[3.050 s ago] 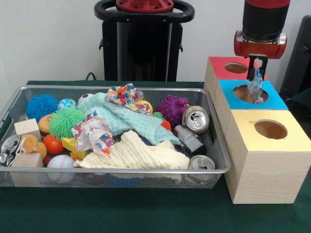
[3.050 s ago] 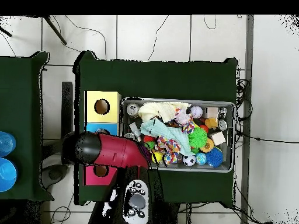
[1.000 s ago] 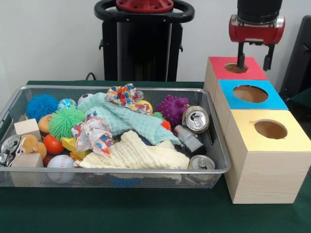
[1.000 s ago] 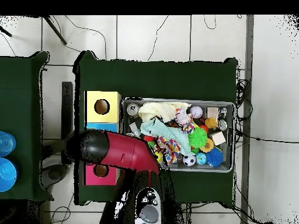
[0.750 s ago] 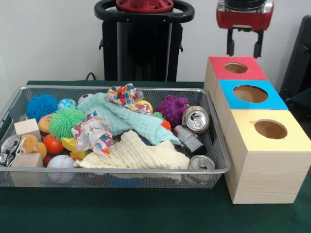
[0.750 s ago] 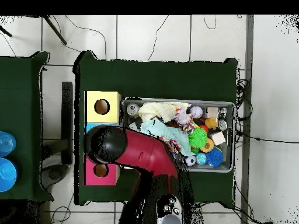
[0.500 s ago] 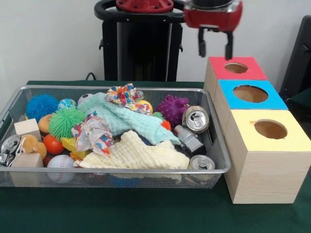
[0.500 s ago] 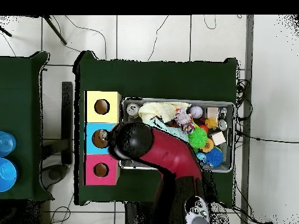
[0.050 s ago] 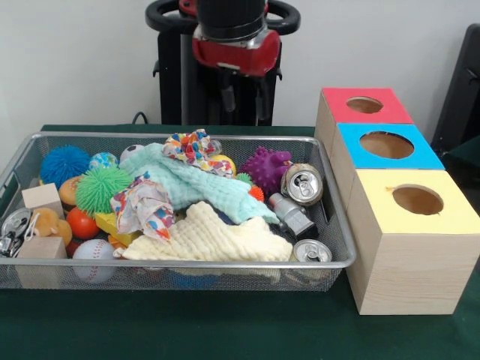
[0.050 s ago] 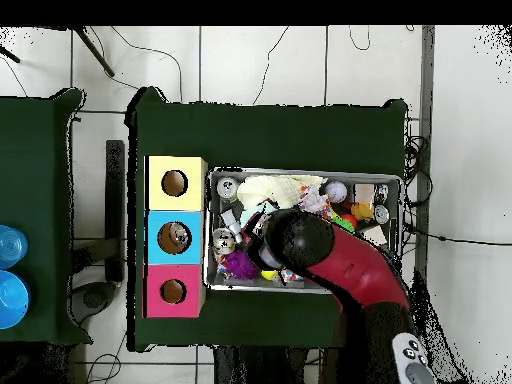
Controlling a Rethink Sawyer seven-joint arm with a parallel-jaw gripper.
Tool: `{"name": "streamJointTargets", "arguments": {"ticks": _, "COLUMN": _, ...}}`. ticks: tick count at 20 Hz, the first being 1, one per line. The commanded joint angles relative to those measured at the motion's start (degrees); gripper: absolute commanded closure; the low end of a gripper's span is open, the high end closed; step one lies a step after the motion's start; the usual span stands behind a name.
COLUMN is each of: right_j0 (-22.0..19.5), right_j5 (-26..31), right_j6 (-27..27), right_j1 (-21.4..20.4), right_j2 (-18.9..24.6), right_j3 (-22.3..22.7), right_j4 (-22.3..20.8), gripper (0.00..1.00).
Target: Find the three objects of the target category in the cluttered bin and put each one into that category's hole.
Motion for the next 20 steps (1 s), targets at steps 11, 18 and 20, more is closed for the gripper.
{"name": "streamJointTargets", "arguments": {"ticks": 11, "right_j0": -7.0, "right_j5": -8.5, "right_j6": -6.4, "right_j1": 8.6, "right_j2": 12.9, "right_j3": 3.0, "right_j4": -11.7, "gripper": 0.0}}
{"name": "streamJointTargets", "arguments": {"ticks": 18, "right_j0": -10.8, "right_j5": -7.3, "right_j6": -6.3, "right_j1": 11.0, "right_j2": 15.7, "right_j3": 1.2, "right_j4": -14.2, "gripper": 0.0}}
{"name": "streamJointTargets", "arguments": {"ticks": 20, "right_j0": -11.2, "right_j5": -5.9, "right_j6": -6.3, "right_j1": 11.0, "right_j2": 16.0, "right_j3": 0.3, "right_j4": -14.5, "gripper": 0.0}}
